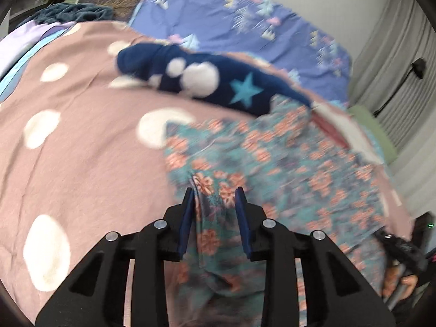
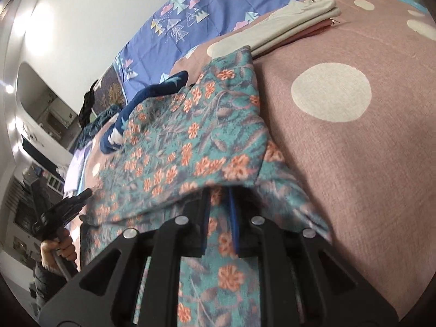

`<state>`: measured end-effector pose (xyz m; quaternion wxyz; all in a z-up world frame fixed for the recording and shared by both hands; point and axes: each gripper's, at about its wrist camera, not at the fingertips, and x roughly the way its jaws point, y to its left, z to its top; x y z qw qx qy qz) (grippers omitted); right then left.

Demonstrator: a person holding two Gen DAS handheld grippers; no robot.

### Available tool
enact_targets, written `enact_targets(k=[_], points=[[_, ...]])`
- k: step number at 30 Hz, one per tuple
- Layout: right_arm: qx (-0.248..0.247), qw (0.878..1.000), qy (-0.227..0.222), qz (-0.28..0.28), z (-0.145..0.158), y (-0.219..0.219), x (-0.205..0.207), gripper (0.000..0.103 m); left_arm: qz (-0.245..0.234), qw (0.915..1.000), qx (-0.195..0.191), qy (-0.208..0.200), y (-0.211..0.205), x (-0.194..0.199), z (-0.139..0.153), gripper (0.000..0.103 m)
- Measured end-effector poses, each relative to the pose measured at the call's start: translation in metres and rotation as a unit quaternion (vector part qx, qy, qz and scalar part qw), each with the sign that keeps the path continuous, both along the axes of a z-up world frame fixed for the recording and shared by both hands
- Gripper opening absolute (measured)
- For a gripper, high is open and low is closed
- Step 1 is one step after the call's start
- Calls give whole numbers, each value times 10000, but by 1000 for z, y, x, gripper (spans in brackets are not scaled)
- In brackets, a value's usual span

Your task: Fold small clothes

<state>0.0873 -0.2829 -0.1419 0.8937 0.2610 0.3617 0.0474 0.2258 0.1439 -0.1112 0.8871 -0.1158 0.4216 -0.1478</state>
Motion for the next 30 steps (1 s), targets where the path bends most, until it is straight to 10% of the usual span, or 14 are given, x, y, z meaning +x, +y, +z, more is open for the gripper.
enact_targets(k=[6,12,17,20,25,27,30], points=[[-211,9964,-29,821,33,11,-13,26,-78,9996,50,-253,6,-10,16,31],[-1135,9921,-370,376,88,-3,42,26,-701,9965,79,-442,-39,-11,22,33],[-1667,9842,332,505,58,3,109,16,-941,9871,1254,-313,-90,-14,-12,40],[-3026,9496,785,-240,27,-5,130,0,-941,9843,1448,-353,-95,-17,-15,42],[-1292,9905,367,-297,41,-49,114,5,-945,9845,1439,-346,-94,-15,-15,43],[-1076,9933,242,-334,47,-63,114,42,-954,9859,1341,-317,-92,-14,-14,43],[-335,9984,415,-179,36,-84,138,60,-957,9864,1294,-324,-90,-14,-15,44]])
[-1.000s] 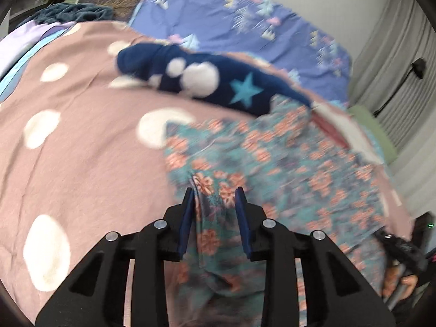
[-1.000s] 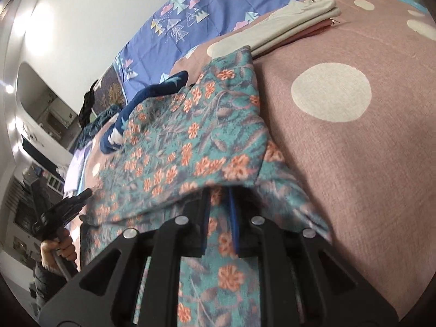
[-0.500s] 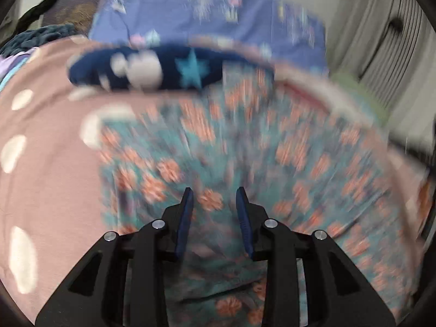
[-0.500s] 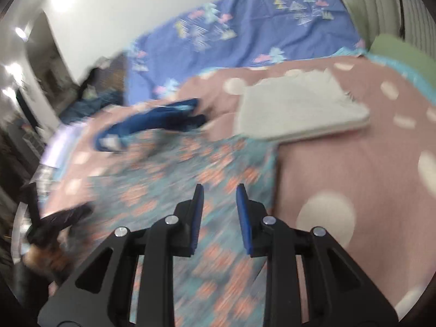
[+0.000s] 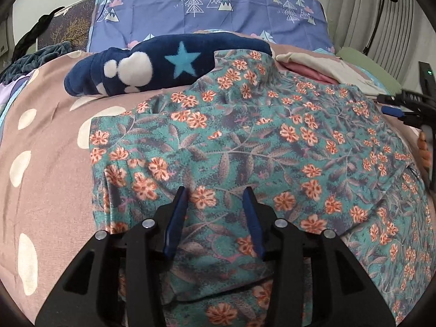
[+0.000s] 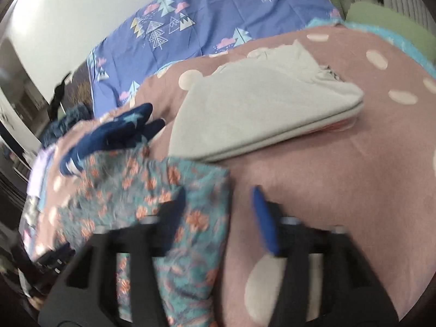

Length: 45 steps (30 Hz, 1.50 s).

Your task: Fold small clothes

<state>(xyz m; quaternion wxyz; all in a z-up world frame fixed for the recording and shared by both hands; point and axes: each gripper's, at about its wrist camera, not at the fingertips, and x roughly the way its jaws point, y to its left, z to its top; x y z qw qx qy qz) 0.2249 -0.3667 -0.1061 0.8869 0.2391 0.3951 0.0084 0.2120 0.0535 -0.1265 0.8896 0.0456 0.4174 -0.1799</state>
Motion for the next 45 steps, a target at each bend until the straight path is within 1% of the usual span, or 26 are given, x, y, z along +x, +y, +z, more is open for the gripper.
enact_targets(k=[2,3,4,5,8,10,12,13,14,15,17,18,20,21,23,24,25,27,29,31,32,33,39,41,43,45], points=[[659,9977,141,-46,-13,-10,15,60,1,10000,81,-23,-4,0,-2,44],[800,9967,159,-32,-17,-11,22,46,1,9999,132,-43,-5,-1,-1,44],[715,9972,216,6,-15,-9,26,29,4,9999,154,-54,-6,-1,-2,45],[613,9977,291,-9,-11,-7,28,2,7,9998,177,-71,-6,-2,-1,45],[507,9983,-270,-106,17,-8,12,2,8,9998,188,-82,-6,-2,-1,45],[-157,9997,-54,-183,16,-4,18,2,3,9997,212,-84,-7,-2,-2,45],[-622,9977,261,-62,0,5,26,5,6,9997,239,-86,-8,-2,-2,45],[-817,9963,254,-111,0,8,25,6,15,9996,250,-104,-8,-2,-2,45],[-955,9951,147,-222,3,9,18,19,18,9996,252,-115,-8,-2,-2,45],[-1006,9941,-107,-397,13,10,5,26,20,9996,255,-117,-8,-3,-2,45],[-982,9933,-465,-406,30,17,-19,22,19,9996,260,-109,-8,-2,-2,46],[-949,9932,-654,-137,41,28,-34,17,19,9996,255,-105,-8,-2,-2,46],[-933,9914,-801,444,48,49,-62,14,18,9997,220,-93,-7,-1,-2,46],[-1010,9893,-693,798,43,68,-76,13,21,9997,212,-92,-7,-1,-2,46],[-1486,9831,-213,1045,18,93,-87,12,25,9997,237,-107,-8,-2,-2,46],[-1966,9763,159,887,-5,99,-87,10,28,9996,245,-114,-8,-2,-2,46],[-2150,9731,283,779,-18,98,-87,7,43,9996,251,-136,-7,-2,-1,47],[-1916,9790,73,695,-28,90,-93,6,203,9994,147,-221,-3,-10,8,48],[-1555,9866,-68,485,-12,83,-110,9,201,9990,-41,-396,6,-29,21,52],[-1247,9904,-381,465,5,81,-132,19,43,9976,-138,-684,21,-60,36,63],[-1194,9904,-480,508,11,78,-142,26,21,9971,-120,-756,27,-71,40,64],[-1170,9902,-520,561,14,76,-153,28,22,9968,-100,-794,35,-83,42,66],[-519,9950,-258,811,-4,51,-214,27,107,9996,123,-222,90,-143,12,67],[-481,9948,-137,890,-13,49,-235,26,51,9999,-85,11,103,-158,3,65],[-388,9943,1,997,-22,48,-256,26,-46,9995,-319,23,111,-173,4,55],[-321,9944,38,1010,-28,48,-277,22,-191,9984,-511,133,114,-185,4,50]])
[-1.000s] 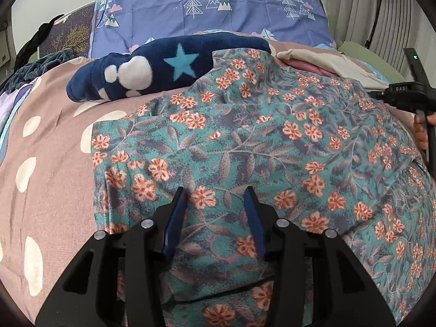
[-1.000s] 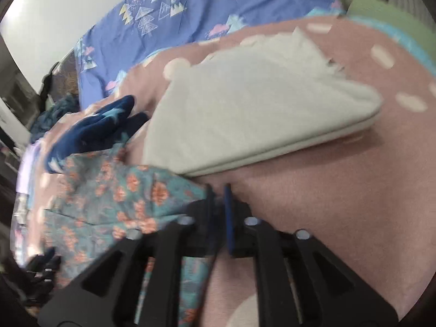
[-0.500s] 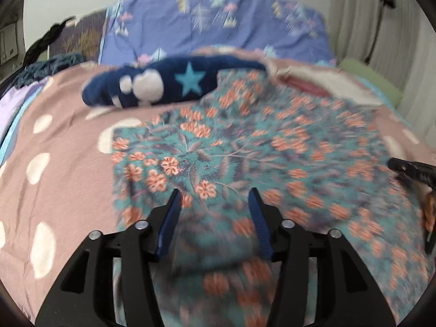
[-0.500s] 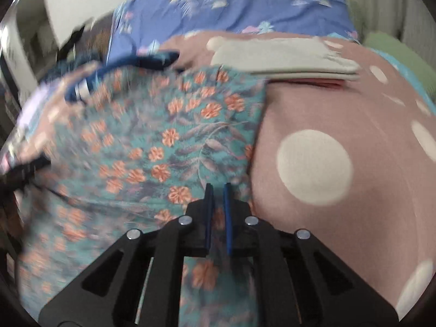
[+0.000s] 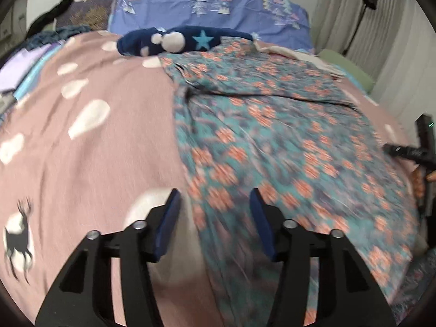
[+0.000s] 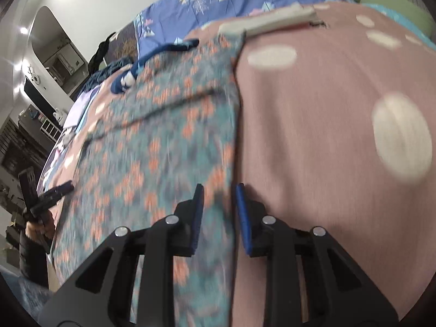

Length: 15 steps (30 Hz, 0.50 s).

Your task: Fold small clothes

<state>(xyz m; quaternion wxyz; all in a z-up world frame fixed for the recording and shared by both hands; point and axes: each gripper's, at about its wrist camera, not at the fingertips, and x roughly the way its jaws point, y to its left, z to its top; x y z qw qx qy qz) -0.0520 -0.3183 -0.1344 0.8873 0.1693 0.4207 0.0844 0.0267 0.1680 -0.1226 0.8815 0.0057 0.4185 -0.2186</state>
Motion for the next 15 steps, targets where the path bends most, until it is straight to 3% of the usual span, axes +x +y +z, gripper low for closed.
enact_targets(k=[3,9,12,15], points=[[289,9996,44,65,-6,-5,-25,22,-153,9999,11,19,1,-19,-5,48],[881,9954,143,352,-15,-13,-71,22,-580,9971,-440,207,14,-69,-7,48],[956,9940,152,507,-18,-13,-72,22,-667,9961,-536,216,19,-83,-7,48],[1153,9909,186,662,-19,-10,-48,24,-679,9957,-572,246,14,-71,-9,49]])
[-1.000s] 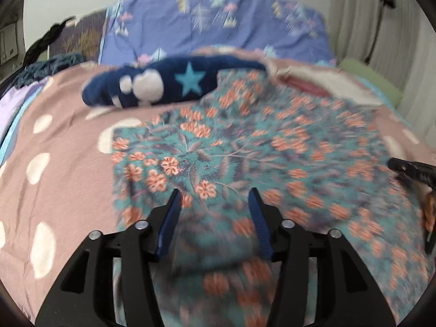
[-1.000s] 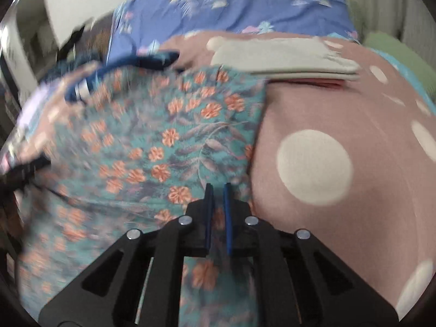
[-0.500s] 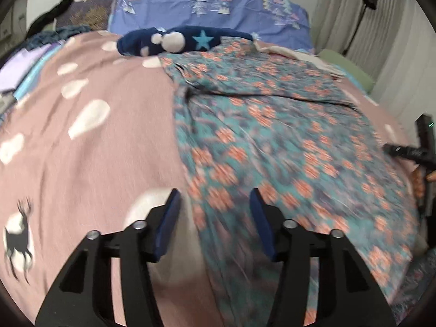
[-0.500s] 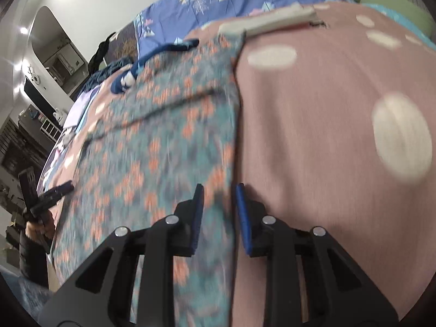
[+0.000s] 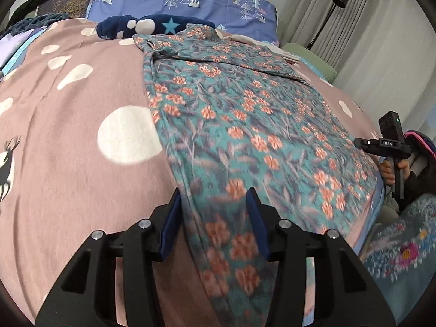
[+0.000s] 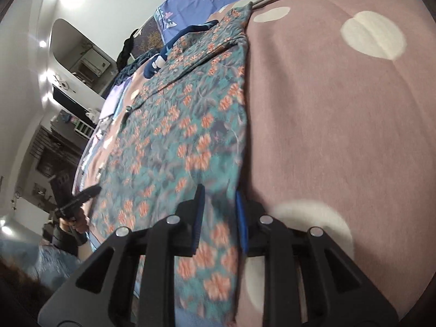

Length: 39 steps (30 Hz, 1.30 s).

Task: Fold small clothes
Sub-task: 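Grasp the shirt hem with both grippers and lift it toward the collar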

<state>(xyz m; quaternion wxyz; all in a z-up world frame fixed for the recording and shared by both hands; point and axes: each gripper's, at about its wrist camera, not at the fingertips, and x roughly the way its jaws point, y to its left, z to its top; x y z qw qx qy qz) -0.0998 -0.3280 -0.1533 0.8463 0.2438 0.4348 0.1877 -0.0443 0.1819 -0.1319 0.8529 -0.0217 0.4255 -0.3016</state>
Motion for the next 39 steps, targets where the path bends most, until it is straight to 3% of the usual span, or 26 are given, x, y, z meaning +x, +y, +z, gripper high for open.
enact_targets(k=[5,10,13,14,15,16,19,23,25,29,32,34,39], points=[[169,9998,74,107,0,4,22,24,71,9994,-315,118,-6,21,-2,49],[345,9990,41,298,-3,-1,-18,24,-79,9985,-520,160,8,-8,-5,41],[461,9987,9,235,-4,0,-18,23,-75,9995,-300,26,2,-14,-5,39],[474,9987,11,189,-3,2,-15,9,-26,9999,-95,-72,-5,-12,-3,35],[558,9983,-11,168,0,5,-11,3,21,9999,-23,-112,-8,-10,-1,13],[621,9979,-132,124,6,5,-11,3,38,9999,-28,-100,-10,-6,1,2],[971,9908,-946,35,48,1,-19,3,68,9979,-402,-506,-7,-7,30,2],[1141,9781,-1742,-47,104,-11,-29,3,138,9829,-1047,-1510,8,-18,103,2],[1175,9711,-2078,-11,128,-14,-40,3,128,9750,-1260,-1823,14,-27,128,2],[840,9622,-2592,-20,155,-16,-92,3,201,9620,-1335,-2372,22,-71,158,2],[547,9604,-2731,-65,159,-13,-130,3,177,9609,-1437,-2360,25,-109,157,3],[335,9645,-2614,-146,154,-8,-134,3,286,9626,-1434,-2282,23,-123,150,3],[411,9766,-2103,-199,125,-5,-84,3,517,9752,-1235,-1761,10,-100,118,3]])
